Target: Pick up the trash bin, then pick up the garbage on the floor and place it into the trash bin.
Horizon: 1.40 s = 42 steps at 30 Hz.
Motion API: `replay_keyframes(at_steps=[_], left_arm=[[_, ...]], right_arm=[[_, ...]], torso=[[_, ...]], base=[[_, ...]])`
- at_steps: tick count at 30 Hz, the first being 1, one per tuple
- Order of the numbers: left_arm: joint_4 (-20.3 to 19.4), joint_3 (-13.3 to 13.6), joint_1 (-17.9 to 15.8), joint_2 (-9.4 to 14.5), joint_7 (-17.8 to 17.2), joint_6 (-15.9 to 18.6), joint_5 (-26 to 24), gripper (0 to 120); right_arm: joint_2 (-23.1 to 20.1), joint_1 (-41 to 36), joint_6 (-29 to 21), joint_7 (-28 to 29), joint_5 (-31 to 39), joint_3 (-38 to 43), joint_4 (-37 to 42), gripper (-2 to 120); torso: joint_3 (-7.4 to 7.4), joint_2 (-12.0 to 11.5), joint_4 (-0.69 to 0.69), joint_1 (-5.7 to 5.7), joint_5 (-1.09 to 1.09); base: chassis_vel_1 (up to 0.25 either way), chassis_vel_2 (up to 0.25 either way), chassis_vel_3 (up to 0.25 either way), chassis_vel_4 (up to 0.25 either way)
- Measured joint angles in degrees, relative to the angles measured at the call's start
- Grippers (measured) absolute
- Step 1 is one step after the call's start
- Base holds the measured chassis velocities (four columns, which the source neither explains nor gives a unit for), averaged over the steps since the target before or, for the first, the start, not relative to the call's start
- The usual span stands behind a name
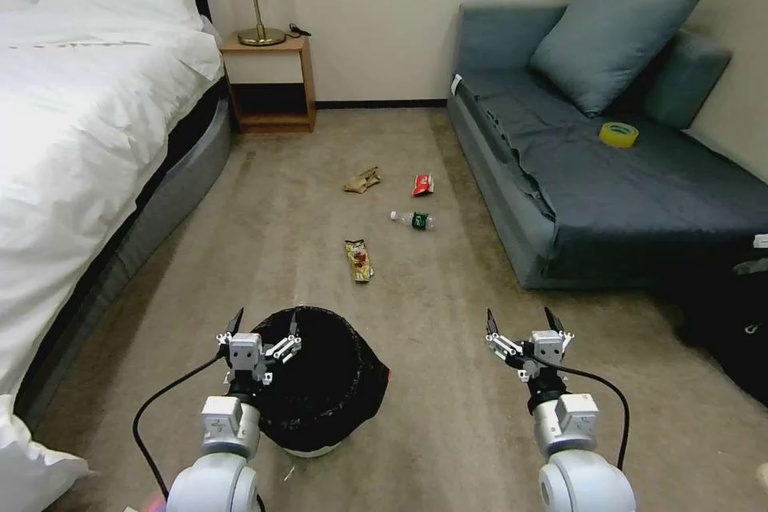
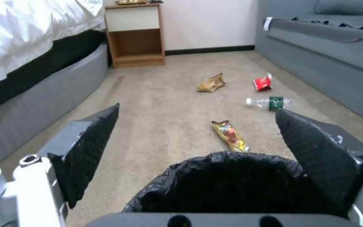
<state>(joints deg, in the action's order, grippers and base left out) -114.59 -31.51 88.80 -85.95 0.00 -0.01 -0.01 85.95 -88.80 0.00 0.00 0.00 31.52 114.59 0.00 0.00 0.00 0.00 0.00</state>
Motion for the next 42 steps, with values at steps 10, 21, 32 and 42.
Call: replay_keyframes(at_steps=[10,21,32,42], left_arm=[[0.0,0.0,0.0,0.0,0.0,0.0,0.0,100],[0.0,0.0,0.0,0.0,0.0,0.0,0.0,100],[0.0,0.0,0.0,0.0,0.0,0.0,0.0,100],[0.0,0.0,0.0,0.0,0.0,0.0,0.0,100]], right_arm=[[0.0,0.0,0.0,0.0,0.0,0.0,0.0,100],[0.0,0.0,0.0,0.0,0.0,0.0,0.0,100],[0.0,0.0,0.0,0.0,0.0,0.0,0.0,100],[0.0,0.0,0.0,0.0,0.0,0.0,0.0,100]], torso=[[0.0,0.0,0.0,0.0,0.0],[0.0,0.0,0.0,0.0,0.0],[0.0,0.0,0.0,0.0,0.0],[0.0,0.0,0.0,0.0,0.0]], base=[[0.0,0.0,0.0,0.0],[0.0,0.0,0.0,0.0],[0.0,0.0,0.0,0.0],[0.0,0.0,0.0,0.0]])
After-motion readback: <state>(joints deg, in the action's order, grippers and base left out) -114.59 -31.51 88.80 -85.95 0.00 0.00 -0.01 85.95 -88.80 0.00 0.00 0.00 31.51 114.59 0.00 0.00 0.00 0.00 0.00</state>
